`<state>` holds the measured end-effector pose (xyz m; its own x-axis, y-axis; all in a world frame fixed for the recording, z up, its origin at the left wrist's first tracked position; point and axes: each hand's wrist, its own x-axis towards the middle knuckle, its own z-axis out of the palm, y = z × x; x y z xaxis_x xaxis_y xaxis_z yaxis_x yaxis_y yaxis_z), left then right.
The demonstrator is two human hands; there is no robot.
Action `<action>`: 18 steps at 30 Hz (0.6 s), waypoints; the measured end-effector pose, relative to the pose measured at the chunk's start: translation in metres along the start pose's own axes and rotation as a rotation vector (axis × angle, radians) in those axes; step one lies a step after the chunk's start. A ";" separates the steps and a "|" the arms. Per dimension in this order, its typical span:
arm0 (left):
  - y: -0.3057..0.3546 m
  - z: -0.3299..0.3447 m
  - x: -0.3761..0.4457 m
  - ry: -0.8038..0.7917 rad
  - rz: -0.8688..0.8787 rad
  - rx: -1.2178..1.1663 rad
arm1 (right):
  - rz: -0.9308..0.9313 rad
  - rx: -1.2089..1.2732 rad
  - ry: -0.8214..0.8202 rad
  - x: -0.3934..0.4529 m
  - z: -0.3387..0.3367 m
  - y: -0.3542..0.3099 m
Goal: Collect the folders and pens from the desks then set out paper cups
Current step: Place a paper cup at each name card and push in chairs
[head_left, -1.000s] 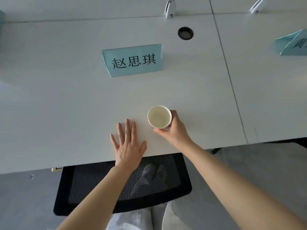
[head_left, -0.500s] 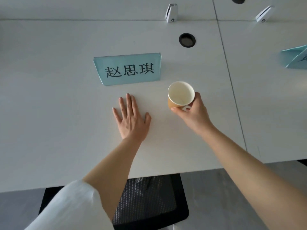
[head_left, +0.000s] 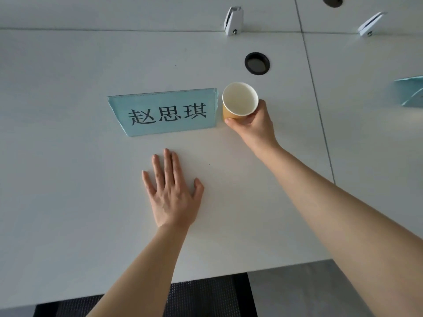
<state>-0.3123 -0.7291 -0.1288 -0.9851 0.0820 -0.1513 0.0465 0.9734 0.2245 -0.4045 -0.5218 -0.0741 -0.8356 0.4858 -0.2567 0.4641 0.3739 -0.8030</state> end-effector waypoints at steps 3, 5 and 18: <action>0.000 0.000 0.000 -0.001 -0.002 0.008 | -0.005 -0.023 -0.003 0.003 0.002 0.002; 0.000 0.000 0.000 0.001 -0.004 0.006 | -0.008 -0.050 -0.014 0.004 0.003 0.005; -0.007 -0.007 -0.001 -0.068 0.037 -0.042 | -0.099 -0.364 -0.015 -0.131 -0.027 0.065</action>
<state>-0.3130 -0.7371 -0.1239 -0.9692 0.1332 -0.2072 0.0738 0.9596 0.2715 -0.2568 -0.5395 -0.0779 -0.8845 0.4224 -0.1979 0.4529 0.6763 -0.5809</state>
